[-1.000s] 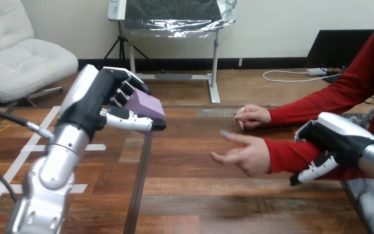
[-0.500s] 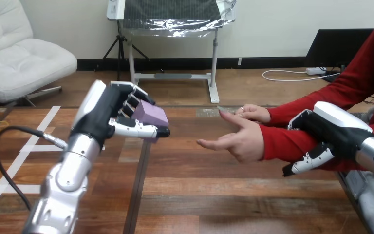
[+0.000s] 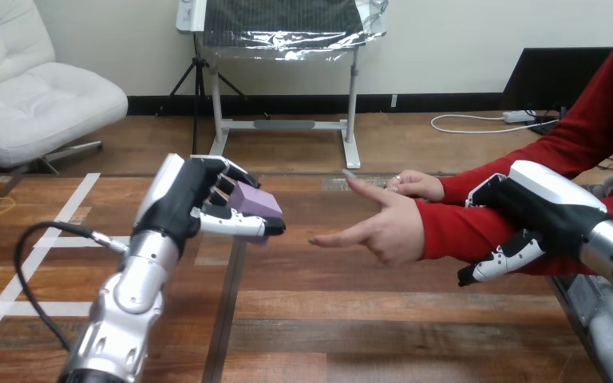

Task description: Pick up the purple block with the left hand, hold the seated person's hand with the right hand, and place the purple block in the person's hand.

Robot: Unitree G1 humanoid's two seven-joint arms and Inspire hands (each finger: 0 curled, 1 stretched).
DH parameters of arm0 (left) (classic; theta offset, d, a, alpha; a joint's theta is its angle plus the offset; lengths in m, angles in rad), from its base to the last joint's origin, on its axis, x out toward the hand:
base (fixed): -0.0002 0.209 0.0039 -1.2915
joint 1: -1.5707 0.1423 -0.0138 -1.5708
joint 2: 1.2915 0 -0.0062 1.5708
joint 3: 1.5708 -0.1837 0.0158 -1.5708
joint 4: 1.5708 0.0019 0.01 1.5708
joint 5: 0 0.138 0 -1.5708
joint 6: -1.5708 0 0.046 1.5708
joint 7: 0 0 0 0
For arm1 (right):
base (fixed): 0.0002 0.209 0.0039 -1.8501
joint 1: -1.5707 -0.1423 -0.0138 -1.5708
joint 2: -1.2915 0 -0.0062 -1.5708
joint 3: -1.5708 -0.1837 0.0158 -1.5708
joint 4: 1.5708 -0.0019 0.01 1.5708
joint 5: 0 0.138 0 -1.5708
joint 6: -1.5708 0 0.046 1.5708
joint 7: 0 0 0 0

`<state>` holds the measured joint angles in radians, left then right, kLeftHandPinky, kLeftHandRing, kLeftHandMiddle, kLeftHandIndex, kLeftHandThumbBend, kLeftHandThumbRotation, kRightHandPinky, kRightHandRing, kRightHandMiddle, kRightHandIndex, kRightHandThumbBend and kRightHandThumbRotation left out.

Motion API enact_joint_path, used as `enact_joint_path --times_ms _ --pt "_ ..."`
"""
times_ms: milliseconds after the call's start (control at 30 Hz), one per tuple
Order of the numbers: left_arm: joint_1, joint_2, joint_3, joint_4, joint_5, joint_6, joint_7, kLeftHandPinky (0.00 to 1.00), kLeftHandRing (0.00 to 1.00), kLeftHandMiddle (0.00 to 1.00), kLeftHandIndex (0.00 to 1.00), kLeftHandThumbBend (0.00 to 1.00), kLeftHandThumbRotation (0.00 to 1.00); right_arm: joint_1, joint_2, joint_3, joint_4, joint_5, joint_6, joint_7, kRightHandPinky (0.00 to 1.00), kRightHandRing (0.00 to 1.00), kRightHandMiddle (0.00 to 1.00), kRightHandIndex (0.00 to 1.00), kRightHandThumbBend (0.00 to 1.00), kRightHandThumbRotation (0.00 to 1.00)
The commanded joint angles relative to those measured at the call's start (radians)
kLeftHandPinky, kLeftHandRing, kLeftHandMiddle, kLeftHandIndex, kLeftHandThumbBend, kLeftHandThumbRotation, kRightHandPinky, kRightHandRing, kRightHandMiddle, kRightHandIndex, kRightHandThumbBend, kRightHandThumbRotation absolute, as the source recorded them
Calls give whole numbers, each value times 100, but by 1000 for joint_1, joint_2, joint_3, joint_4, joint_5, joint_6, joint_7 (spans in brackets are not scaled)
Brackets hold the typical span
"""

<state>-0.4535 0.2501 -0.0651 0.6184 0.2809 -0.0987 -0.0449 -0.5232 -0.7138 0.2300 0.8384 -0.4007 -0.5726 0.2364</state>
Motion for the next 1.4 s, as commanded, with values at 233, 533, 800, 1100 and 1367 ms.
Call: enact_joint_path --times_ms 233,533,800,1100,1367 --pt "-189 -63 1 137 -22 -34 42 32 38 43 45 78 0 12 -16 -38 -88 28 2 10 21 25 31 33 88 4" --pt "-240 -95 -2 244 -18 -74 72 31 38 43 45 79 0 17 -11 -37 -102 26 -11 5 21 24 30 32 89 4" --pt "-285 -127 -1 315 -20 -90 84 31 38 43 45 79 0 28 -10 -34 -141 21 9 12 22 25 31 32 87 8" --pt "-321 -159 -8 342 -15 -90 92 34 40 44 45 79 0 39 -4 -37 -177 26 16 14 21 25 31 33 87 9" --pt "-347 -192 -2 372 -29 -123 80 32 38 42 45 78 0 45 7 -43 -200 40 24 24 22 25 31 33 87 10"
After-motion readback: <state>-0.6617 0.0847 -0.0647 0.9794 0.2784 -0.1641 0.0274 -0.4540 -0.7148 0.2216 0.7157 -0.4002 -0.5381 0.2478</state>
